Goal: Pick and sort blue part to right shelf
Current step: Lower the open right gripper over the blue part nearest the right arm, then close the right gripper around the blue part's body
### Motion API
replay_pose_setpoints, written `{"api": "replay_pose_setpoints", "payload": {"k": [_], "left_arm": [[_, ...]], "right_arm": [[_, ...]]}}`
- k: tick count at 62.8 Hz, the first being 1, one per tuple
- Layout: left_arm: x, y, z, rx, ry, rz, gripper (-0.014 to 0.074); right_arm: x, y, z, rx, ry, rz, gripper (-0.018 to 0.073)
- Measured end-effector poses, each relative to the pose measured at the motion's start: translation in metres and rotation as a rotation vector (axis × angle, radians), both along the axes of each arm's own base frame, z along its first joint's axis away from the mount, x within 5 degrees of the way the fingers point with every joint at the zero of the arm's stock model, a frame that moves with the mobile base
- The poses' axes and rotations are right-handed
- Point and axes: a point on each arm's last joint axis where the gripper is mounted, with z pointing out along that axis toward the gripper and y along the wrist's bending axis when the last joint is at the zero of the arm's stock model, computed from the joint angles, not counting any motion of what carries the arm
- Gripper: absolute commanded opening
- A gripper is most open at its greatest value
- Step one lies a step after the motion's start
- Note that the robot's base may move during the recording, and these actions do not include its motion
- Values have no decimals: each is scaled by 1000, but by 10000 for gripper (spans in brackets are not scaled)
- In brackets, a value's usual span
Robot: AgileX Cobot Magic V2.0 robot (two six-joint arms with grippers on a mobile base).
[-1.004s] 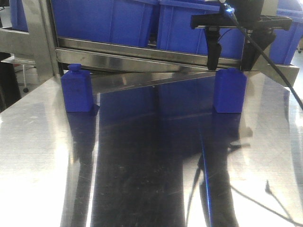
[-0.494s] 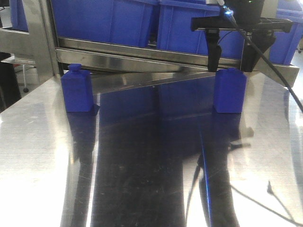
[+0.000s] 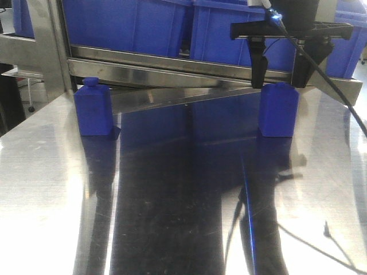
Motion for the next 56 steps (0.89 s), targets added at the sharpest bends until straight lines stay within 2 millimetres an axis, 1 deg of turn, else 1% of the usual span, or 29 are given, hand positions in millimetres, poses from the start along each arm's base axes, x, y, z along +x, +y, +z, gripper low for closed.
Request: {"api": "replay_pose_setpoints", "payload": {"k": [18,40,56], "left_arm": [[0,0,0,0,0,0,125],[0,0,0,0,0,0,125],[0,0,0,0,0,0,125]], "right_arm": [[0,0,0,-3,-1,2,509],[-4,-2,-15,-20,50,2,509],[-6,-2,-21,-25,69,3,509]]}}
